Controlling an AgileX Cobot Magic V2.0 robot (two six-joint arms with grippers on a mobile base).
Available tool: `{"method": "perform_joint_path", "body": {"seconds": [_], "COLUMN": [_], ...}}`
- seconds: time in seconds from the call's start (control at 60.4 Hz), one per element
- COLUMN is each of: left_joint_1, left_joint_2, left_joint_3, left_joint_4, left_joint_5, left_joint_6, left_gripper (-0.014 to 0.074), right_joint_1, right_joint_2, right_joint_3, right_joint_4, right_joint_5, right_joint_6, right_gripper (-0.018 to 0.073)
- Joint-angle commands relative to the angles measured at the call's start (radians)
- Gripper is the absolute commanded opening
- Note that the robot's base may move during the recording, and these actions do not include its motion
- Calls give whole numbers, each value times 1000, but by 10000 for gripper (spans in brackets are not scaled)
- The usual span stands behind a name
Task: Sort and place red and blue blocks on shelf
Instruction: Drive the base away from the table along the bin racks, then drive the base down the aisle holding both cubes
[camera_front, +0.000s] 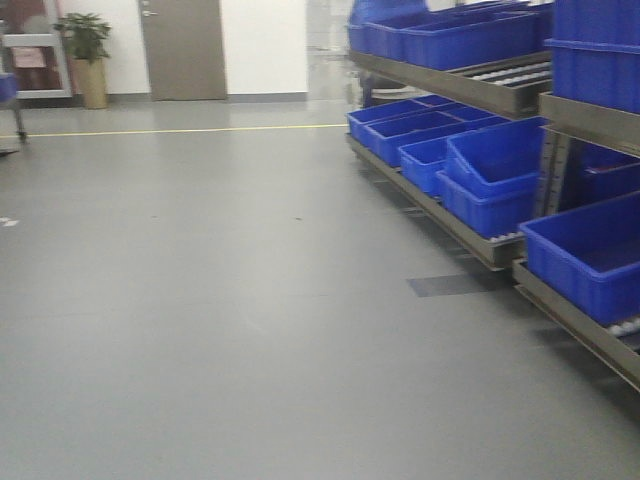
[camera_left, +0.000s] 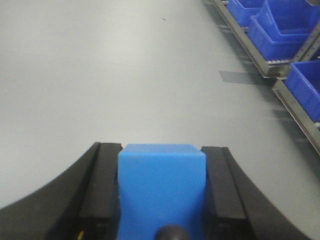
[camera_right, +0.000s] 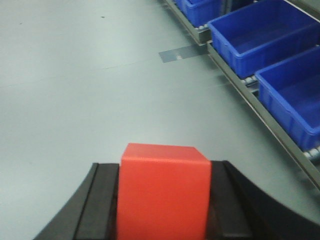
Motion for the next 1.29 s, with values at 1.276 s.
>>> {"method": "perform_joint_path", "body": {"seconds": [1.276], "left_joint_1": [1], "left_joint_2": [5], "left_joint_3": [-27], "left_joint_4": [4], "left_joint_5": [-78], "left_joint_6": [-5], "left_gripper": [127], "right_joint_1": [-9], "right_joint_2": [1], "right_joint_3": [-27], "right_joint_4": [-5], "right_joint_5": [-84], "right_joint_6": [-3], "right_gripper": [59]}}
